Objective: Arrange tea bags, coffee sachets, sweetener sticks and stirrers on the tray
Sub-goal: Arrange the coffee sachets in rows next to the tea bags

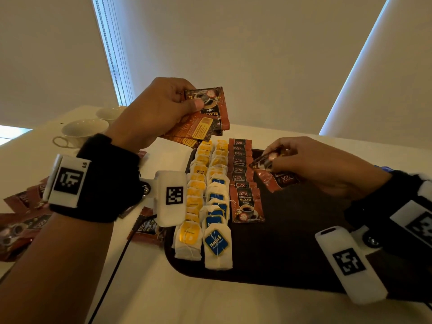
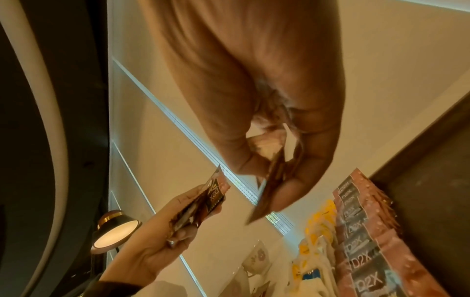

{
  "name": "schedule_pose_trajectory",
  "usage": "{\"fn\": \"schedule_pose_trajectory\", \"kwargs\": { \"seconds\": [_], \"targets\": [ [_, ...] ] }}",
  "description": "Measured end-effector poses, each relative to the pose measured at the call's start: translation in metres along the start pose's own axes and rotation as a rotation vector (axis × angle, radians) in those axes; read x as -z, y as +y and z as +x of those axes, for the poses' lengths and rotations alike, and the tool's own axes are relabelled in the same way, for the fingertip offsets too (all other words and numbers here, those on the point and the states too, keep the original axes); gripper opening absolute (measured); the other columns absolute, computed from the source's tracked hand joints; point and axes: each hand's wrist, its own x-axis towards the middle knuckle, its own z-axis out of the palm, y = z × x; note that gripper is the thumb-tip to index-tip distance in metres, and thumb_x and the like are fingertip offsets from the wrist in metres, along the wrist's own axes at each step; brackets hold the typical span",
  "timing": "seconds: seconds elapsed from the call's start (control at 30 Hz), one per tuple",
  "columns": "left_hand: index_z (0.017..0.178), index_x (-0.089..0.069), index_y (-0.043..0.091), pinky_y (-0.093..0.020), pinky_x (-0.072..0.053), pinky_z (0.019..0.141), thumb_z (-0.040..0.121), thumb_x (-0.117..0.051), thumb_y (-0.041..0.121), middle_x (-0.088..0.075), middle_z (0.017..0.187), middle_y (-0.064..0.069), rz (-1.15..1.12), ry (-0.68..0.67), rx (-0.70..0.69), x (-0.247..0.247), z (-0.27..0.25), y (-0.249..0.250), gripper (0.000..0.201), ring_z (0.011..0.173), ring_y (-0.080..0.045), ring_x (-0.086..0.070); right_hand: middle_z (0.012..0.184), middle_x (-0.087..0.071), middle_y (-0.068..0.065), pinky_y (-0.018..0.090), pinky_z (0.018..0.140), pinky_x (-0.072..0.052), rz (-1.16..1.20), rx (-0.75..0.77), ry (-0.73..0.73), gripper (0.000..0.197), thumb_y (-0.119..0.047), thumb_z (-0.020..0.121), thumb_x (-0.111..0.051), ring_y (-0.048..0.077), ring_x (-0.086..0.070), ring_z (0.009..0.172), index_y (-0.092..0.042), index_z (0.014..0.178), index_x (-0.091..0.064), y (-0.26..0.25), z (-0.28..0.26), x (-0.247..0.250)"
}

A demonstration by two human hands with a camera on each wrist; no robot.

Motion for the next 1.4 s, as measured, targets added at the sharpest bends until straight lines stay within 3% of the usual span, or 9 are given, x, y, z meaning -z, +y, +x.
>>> {"fn": "schedule_pose_trajectory", "kwargs": {
  "seconds": [0.13, 0.37, 0.57, 0.67, 0.77, 0.87, 1.07, 1.3, 1.4],
  "targets": [
    [0.099, -0.061, 0.016, -0.019, -0.056, 0.053, 0.091, -0.059, 0.022, -0.069, 0.079, -0.001, -0.007, -0.005, -0.007, 0.000, 0.000, 0.000, 0.010, 0.056, -0.006, -0.068, 0.094, -0.068, 0.011, 0.024, 0.058, -0.055, -0.075, -0.012, -0.047, 0.025, -0.003, 0.078, -0.069, 0.021, -0.067, 0.079, -0.015, 0.099, -0.063, 0.000, 0.001, 0.004],
    [0.103, -0.061, 0.014, -0.022, -0.056, 0.057, 0.092, -0.059, 0.023, -0.069, 0.081, -0.002, 0.010, 0.004, -0.007, 0.000, 0.001, 0.000, 0.014, 0.059, -0.007, -0.068, 0.077, -0.065, 0.005, 0.013, 0.037, -0.040, -0.179, -0.023, 0.092, 0.011, -0.023, 0.084, -0.065, 0.003, -0.055, 0.046, -0.013, 0.084, -0.063, 0.010, 0.007, 0.006],
    [0.101, -0.060, 0.014, -0.022, -0.057, 0.056, 0.092, -0.058, 0.021, -0.069, 0.081, -0.001, 0.006, -0.007, -0.005, -0.002, 0.001, 0.000, 0.011, 0.057, -0.005, -0.068, 0.090, -0.071, 0.003, 0.021, 0.061, -0.057, -0.051, -0.097, -0.133, 0.026, -0.003, 0.071, -0.071, 0.014, -0.070, 0.080, -0.009, 0.096, -0.070, 0.007, 0.003, 0.009],
    [0.102, -0.060, 0.015, -0.018, -0.055, 0.052, 0.092, -0.057, 0.021, -0.068, 0.080, 0.000, 0.022, -0.014, -0.003, -0.005, 0.000, 0.002, 0.011, 0.056, -0.003, -0.067, 0.099, -0.063, -0.003, 0.015, 0.054, -0.053, -0.246, -0.058, -0.103, 0.032, 0.004, 0.074, -0.069, 0.011, -0.062, 0.087, -0.016, 0.099, -0.066, 0.004, 0.002, 0.004],
    [0.105, -0.060, 0.014, -0.018, -0.055, 0.053, 0.092, -0.058, 0.021, -0.068, 0.080, 0.000, 0.033, -0.024, 0.005, -0.008, 0.000, 0.002, 0.015, 0.056, -0.003, -0.067, 0.107, -0.060, 0.001, 0.025, 0.065, -0.055, -0.414, -0.029, -0.154, 0.046, -0.002, 0.071, -0.075, 0.018, -0.061, 0.093, -0.023, 0.105, -0.053, 0.002, 0.007, -0.002],
    [0.104, -0.060, 0.013, -0.019, -0.056, 0.053, 0.092, -0.058, 0.021, -0.068, 0.080, -0.001, 0.029, -0.043, 0.008, -0.012, 0.000, 0.002, 0.015, 0.055, -0.004, -0.067, 0.111, -0.064, 0.009, 0.042, 0.088, -0.053, -0.544, -0.032, -0.228, 0.040, -0.014, 0.075, -0.074, 0.025, -0.063, 0.099, -0.011, 0.111, -0.055, 0.001, 0.011, -0.008],
    [0.096, -0.061, 0.018, -0.024, -0.057, 0.056, 0.091, -0.059, 0.021, -0.069, 0.081, -0.002, 0.035, -0.059, 0.019, -0.015, -0.001, 0.002, 0.006, 0.058, -0.006, -0.069, 0.124, -0.056, 0.002, 0.037, 0.096, -0.048, -0.803, -0.012, -0.442, 0.034, -0.017, 0.094, -0.051, 0.020, -0.058, 0.109, -0.016, 0.128, -0.050, 0.004, 0.015, -0.024],
    [0.097, -0.060, 0.018, -0.023, -0.057, 0.056, 0.091, -0.059, 0.021, -0.068, 0.080, 0.000, 0.035, -0.066, 0.012, -0.014, -0.001, 0.002, 0.007, 0.056, -0.005, -0.068, 0.087, -0.042, -0.013, 0.012, 0.063, -0.038, -0.948, 0.151, -0.292, 0.036, -0.020, 0.084, -0.067, 0.008, -0.047, 0.085, -0.016, 0.116, -0.050, 0.007, 0.022, -0.030],
    [0.102, -0.060, 0.016, -0.019, -0.056, 0.053, 0.091, -0.058, 0.022, -0.068, 0.080, 0.001, 0.046, -0.062, 0.009, -0.014, 0.000, 0.002, 0.013, 0.056, -0.004, -0.067, 0.105, -0.051, -0.003, 0.015, 0.065, -0.039, -0.993, 0.157, -0.263, 0.043, -0.025, 0.078, -0.073, 0.011, -0.047, 0.093, -0.016, 0.111, -0.048, 0.011, 0.024, -0.034]
  ]
}}
